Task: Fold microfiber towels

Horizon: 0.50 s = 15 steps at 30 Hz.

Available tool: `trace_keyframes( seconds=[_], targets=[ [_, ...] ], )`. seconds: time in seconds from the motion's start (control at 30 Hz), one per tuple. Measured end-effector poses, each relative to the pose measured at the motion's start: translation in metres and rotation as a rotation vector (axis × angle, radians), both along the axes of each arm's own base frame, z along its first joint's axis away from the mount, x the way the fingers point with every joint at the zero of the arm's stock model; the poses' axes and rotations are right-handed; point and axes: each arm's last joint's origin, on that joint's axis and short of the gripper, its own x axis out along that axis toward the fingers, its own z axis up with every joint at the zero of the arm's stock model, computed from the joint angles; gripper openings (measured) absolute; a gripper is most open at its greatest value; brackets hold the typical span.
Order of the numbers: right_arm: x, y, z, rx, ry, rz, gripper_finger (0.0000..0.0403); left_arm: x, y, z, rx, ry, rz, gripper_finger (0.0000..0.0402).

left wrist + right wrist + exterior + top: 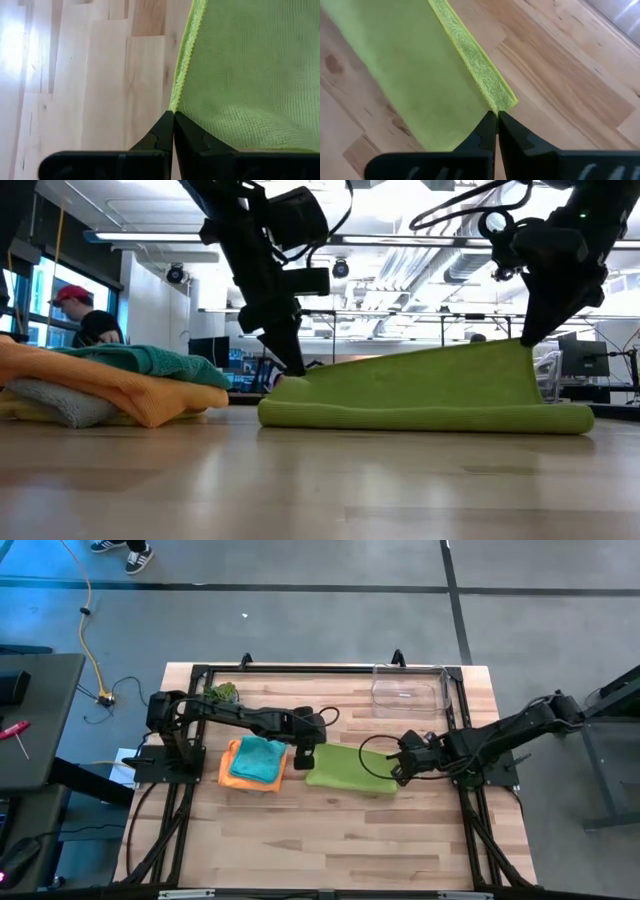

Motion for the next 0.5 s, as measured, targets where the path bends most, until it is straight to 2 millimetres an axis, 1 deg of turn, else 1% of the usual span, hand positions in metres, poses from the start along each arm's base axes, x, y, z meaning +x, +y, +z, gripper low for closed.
trace_keyframes(
  seconds=[0.2,0.3,0.4,0.5],
  targets=[
    [0.0002,0.0001,-0.0010,0.009,0.001,-0.025,0.0000,-0.0001,-0.0002,-0.0003,0.003,0.005,-0.021,0.0003],
    [-0.0025,-0.0006,-0.0031,-0.001,0.028,-0.026,0.0000,-0.0036,0.0011,-0.0036,0.034,0.048,-0.005,0.0012],
    [-0.0010,-0.0005,-0.0017,-0.007,0.011,-0.024,0.0000,-0.0039,0.0027,-0.0022,0.077,0.059,0.001,0.0034],
    [-0.0007,-0.0005,-0.0016,-0.012,0.008,-0.018,0.0000,-0.0056,0.0023,-0.0026,0.107,0.088,0.009,0.0069]
  ],
)
